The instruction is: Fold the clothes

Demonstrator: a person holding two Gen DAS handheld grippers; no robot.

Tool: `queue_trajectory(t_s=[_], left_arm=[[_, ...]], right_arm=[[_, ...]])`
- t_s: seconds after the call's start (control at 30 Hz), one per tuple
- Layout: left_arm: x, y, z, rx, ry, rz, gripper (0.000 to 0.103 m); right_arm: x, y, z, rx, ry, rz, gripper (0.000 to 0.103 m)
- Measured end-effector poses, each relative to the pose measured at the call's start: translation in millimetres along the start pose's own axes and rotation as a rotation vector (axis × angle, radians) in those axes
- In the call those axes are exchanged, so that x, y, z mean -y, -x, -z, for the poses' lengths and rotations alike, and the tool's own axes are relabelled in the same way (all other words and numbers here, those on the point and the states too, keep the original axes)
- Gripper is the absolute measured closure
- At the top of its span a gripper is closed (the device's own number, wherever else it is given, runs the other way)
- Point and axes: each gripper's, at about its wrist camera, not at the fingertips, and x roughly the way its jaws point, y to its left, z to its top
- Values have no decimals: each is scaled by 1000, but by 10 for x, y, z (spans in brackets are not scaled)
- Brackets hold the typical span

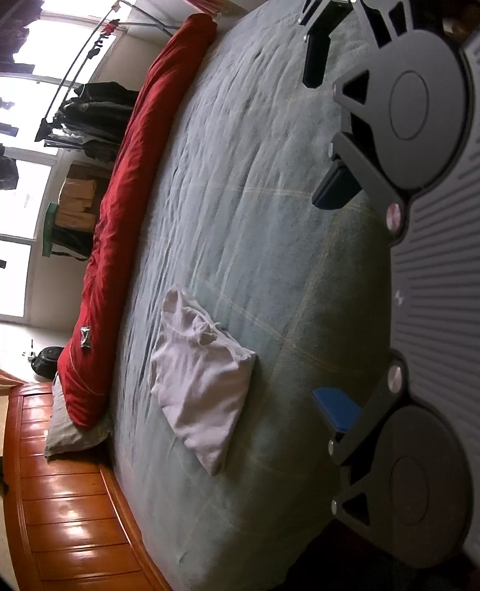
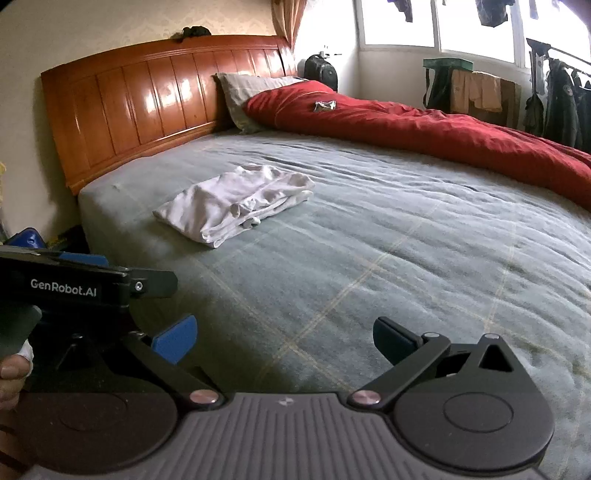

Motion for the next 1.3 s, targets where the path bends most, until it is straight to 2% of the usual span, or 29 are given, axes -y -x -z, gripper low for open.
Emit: queue_trajectory(t_s=[1.3], left_arm=[[48,-31,4,-13,-31,-29,1]], right_arm=[[36,-37,-12,-6,-30,8,0]])
